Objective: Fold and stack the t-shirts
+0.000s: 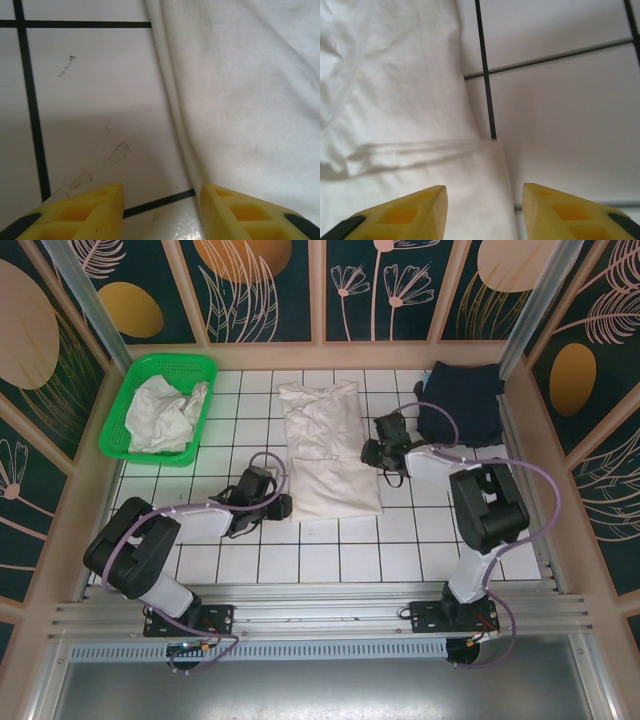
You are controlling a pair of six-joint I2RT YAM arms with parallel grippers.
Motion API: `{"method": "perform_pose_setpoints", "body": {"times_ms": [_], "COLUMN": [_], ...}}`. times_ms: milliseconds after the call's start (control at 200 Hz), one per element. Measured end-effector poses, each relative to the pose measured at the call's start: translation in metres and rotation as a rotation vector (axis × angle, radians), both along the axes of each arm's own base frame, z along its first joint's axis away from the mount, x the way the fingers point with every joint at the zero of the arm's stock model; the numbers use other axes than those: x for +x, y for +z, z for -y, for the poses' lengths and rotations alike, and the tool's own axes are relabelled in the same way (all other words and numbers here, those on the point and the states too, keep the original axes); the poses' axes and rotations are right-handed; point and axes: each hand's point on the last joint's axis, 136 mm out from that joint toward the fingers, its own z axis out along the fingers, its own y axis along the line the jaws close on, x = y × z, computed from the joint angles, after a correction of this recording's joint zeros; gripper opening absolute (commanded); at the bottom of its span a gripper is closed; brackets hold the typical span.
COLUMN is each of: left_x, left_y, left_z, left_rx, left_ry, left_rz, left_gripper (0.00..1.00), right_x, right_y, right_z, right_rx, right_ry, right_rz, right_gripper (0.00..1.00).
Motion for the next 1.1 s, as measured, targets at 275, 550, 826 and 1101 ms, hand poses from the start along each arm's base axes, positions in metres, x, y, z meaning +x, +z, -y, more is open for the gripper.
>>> {"method": "perform_pose_setpoints", "body": {"times_ms": [275,550,826,1101], "left_x": [-0.02,-0.029,-0.028,-0.041], "left_y": [0.013,-0.007,-0.009,-0.008], "left_z": [0.028,0.033,0.033,0.035], "left_rx": [-0.082,-0.084,-0.102,-0.152], "left_ry": [-0.085,-0.077,-0.053,-0.063], "left_rz": [0.001,-0.067,-0.067,-0.072], "left_gripper": [0.51,0.37,0.23,0.0], "right_x": [-0.104,-0.12,-0.122,-0.129], "right_y": [-0.038,-0.044,-0.048,-0.036], "right_z": [0.0,-0.012,-0.007,-0.005], "right_rx": [0.03,0.069,0.067,0.091], "right_ry": [0.053,0.067,0.034,0.042], "right_rz": [-0.1,-0.096,-0.105,-0.087], "right_gripper": [0.52,0.32,0.13,0.0]}}
